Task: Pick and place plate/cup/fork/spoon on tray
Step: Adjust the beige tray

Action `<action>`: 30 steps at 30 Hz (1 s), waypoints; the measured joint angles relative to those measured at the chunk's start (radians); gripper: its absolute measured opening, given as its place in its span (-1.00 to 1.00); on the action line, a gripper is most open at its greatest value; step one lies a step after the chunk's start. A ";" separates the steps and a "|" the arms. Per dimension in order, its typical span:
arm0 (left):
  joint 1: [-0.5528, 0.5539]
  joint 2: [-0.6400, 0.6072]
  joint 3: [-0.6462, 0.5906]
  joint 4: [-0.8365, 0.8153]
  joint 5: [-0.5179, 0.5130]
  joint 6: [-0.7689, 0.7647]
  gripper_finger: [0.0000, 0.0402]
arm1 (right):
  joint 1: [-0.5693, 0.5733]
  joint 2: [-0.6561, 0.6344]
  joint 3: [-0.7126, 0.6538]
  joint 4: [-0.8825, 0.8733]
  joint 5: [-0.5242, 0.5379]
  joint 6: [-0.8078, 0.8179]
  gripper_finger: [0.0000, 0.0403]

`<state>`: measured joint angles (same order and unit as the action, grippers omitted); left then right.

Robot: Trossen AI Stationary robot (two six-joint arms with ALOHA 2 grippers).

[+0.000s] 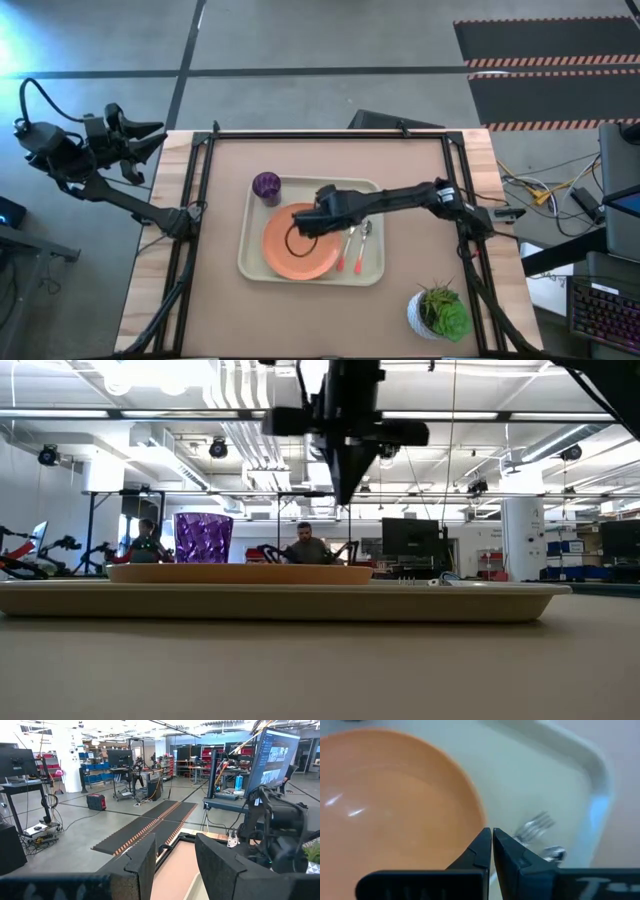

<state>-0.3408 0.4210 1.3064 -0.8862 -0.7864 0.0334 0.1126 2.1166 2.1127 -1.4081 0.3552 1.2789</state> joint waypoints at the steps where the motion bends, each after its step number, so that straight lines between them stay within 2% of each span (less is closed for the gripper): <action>1: 0.000 0.000 0.000 -0.002 0.000 0.000 -0.40 | -0.005 0.000 0.009 0.016 -0.020 -0.024 -0.96; 4: 0.000 0.000 0.001 -0.022 0.000 -0.002 -0.40 | -0.001 0.000 0.022 0.031 -0.026 -0.083 -0.96; 7: 0.000 0.000 0.001 -0.023 0.000 -0.002 -0.40 | -0.002 0.000 0.022 -0.102 0.028 -0.039 -0.96; 9: 0.000 0.000 0.001 -0.022 0.000 -0.003 -0.40 | -0.019 0.000 0.010 -0.171 0.012 -0.006 -0.96; 13: 0.000 0.000 0.000 -0.022 0.000 -0.003 -0.40 | -0.056 -0.008 -0.047 -0.110 -0.042 -0.090 -0.96; 24: 0.000 0.000 0.000 -0.023 0.000 -0.004 -0.40 | -0.200 -0.019 -0.235 -0.165 -0.077 -0.214 -0.96; 30: 0.000 0.000 0.000 -0.048 0.000 -0.030 -0.40 | -0.250 -0.048 -0.338 -0.091 -0.101 -0.256 -0.96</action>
<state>-0.3408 0.4210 1.3064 -0.9343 -0.7861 0.0033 -0.1378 2.0690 1.7752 -1.4994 0.2544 1.0230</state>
